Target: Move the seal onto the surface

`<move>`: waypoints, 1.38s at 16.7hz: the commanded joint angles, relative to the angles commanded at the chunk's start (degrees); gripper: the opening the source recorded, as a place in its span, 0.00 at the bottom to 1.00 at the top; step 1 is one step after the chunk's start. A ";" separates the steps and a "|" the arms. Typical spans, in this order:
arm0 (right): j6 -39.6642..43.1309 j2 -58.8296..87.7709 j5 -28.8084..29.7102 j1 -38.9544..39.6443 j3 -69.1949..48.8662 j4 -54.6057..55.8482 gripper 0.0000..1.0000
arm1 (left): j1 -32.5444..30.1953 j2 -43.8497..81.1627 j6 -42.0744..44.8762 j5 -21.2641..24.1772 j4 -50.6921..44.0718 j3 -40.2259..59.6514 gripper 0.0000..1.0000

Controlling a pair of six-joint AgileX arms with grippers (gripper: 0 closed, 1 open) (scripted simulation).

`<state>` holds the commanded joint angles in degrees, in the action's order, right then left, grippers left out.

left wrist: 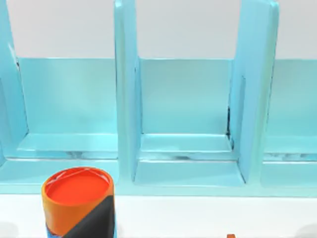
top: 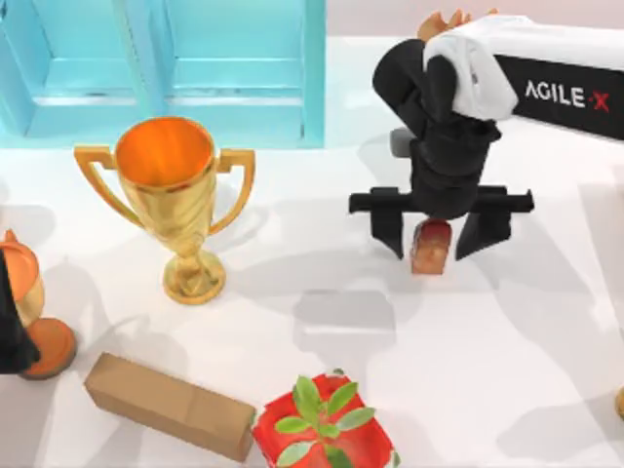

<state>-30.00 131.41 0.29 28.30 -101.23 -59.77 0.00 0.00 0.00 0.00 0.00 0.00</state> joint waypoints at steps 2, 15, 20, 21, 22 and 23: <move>0.00 0.00 0.00 0.00 0.00 0.00 1.00 | 0.00 0.00 0.00 0.00 0.00 0.00 1.00; -0.11 0.83 0.00 -0.01 -6.75 -6.63 1.00 | 0.00 0.00 0.00 0.00 0.00 0.00 1.00; -0.04 1.38 0.01 -0.09 -25.53 -24.65 1.00 | 0.00 0.00 0.00 0.00 0.00 0.00 1.00; 0.01 1.34 0.01 -0.14 -28.77 -27.88 1.00 | 0.00 0.00 0.00 0.00 0.00 0.00 1.00; 0.07 1.24 0.01 -0.19 -31.42 -30.54 1.00 | 0.00 0.00 0.00 0.00 0.00 0.00 1.00; 0.12 1.12 0.01 -0.25 -33.47 -32.59 1.00 | 0.00 0.00 0.00 0.00 0.00 0.00 1.00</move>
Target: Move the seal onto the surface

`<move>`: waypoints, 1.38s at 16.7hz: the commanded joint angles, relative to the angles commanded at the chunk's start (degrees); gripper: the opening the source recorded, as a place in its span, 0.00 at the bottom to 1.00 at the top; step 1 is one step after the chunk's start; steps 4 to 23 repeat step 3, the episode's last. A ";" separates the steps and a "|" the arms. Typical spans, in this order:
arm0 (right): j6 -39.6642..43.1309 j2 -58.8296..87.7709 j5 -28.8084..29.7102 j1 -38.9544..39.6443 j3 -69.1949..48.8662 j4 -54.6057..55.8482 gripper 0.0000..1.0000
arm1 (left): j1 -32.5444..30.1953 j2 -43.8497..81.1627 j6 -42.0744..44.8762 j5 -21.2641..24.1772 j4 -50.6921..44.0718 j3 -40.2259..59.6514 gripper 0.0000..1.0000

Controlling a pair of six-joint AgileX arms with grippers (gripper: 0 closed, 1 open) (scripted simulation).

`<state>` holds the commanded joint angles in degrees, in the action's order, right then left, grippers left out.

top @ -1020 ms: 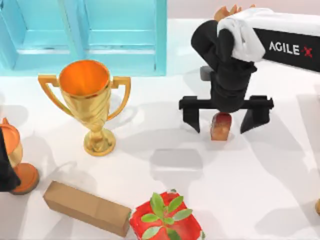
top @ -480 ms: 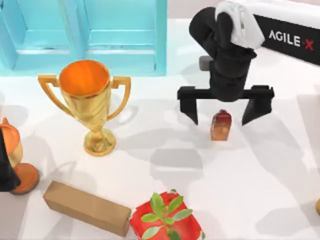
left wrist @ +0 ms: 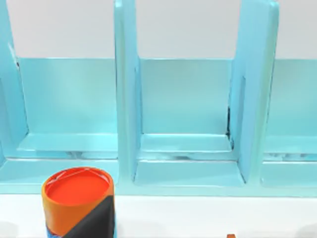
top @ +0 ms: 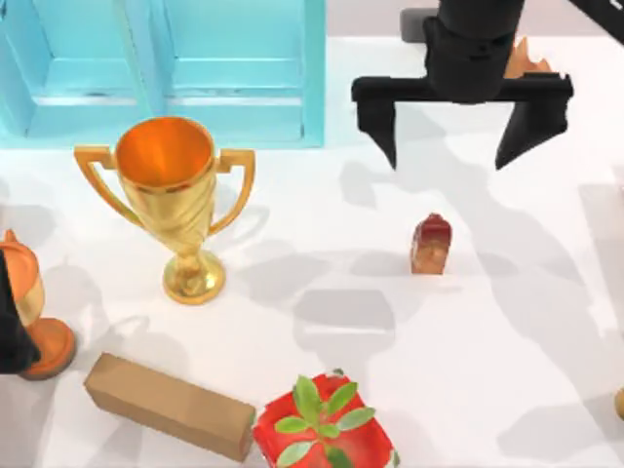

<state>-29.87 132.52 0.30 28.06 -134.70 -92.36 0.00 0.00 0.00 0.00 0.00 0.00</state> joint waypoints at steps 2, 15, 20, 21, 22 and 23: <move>0.09 -0.24 0.00 -0.09 -2.27 -2.28 1.00 | 0.00 0.00 0.00 0.00 0.00 0.00 1.00; 0.10 -0.28 0.00 -0.10 -2.50 -2.52 1.00 | 0.00 0.00 0.00 0.00 0.00 0.00 1.00; 0.10 -0.28 0.00 -0.10 -2.50 -2.52 1.00 | 0.00 0.00 0.00 0.00 0.00 0.00 1.00; 0.10 -0.28 0.00 -0.10 -2.50 -2.52 1.00 | 0.00 0.00 0.00 0.00 0.00 0.00 1.00; 0.10 -0.28 0.00 -0.10 -2.50 -2.52 1.00 | 0.00 0.00 0.00 0.00 0.00 0.00 1.00; 0.10 -0.28 0.00 -0.10 -2.50 -2.52 1.00 | 0.00 0.00 0.00 0.00 0.00 0.00 1.00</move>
